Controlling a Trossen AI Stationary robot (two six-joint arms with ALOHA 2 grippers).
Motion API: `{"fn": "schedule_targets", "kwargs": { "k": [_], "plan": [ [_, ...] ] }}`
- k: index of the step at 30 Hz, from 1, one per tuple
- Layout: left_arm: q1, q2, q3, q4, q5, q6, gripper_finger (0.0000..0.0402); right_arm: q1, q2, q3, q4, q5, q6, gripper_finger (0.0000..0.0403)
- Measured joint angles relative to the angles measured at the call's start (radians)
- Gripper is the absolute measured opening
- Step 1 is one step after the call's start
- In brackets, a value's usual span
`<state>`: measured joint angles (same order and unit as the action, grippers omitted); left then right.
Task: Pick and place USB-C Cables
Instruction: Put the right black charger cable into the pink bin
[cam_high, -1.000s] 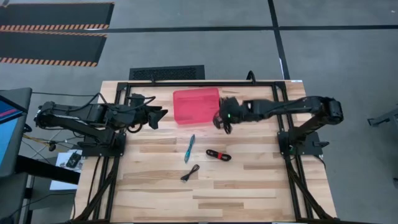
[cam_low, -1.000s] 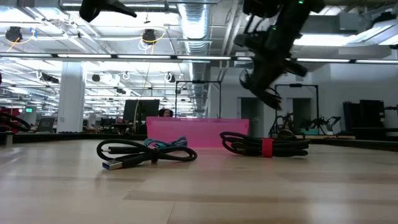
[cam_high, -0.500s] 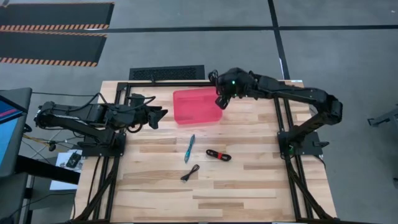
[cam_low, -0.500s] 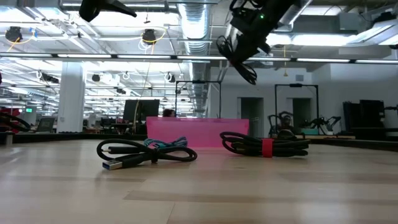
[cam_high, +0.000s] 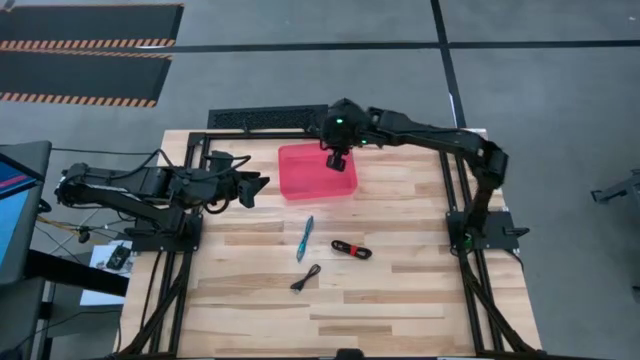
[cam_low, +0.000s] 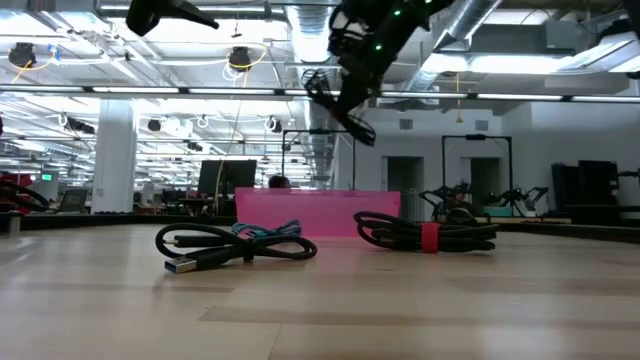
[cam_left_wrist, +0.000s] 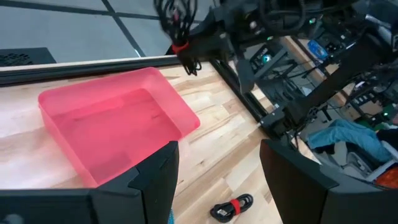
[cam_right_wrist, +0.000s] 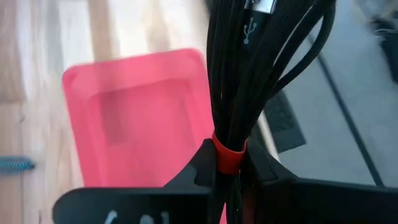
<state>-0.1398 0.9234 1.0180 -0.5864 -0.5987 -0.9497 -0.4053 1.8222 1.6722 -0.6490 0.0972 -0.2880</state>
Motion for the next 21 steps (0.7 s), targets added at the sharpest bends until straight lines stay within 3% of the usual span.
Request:
{"fn": "schedule_targets", "kwargs": {
  "k": [7,15,21],
  "plan": [
    [0.000,0.000,0.000,-0.029,0.000,0.002,0.0214,0.023,0.133,0.082,-0.097,-0.047,-0.066,0.0034],
    [0.000,0.000,0.000,-0.042,-0.003,0.002,0.0214,0.064,0.200,0.082,-0.199,-0.047,-0.259,0.0035],
    [0.000,0.000,0.000,-0.057,-0.005,0.001,0.0214,0.095,0.260,0.082,-0.190,-0.049,-0.289,0.0035]
  ]
}}
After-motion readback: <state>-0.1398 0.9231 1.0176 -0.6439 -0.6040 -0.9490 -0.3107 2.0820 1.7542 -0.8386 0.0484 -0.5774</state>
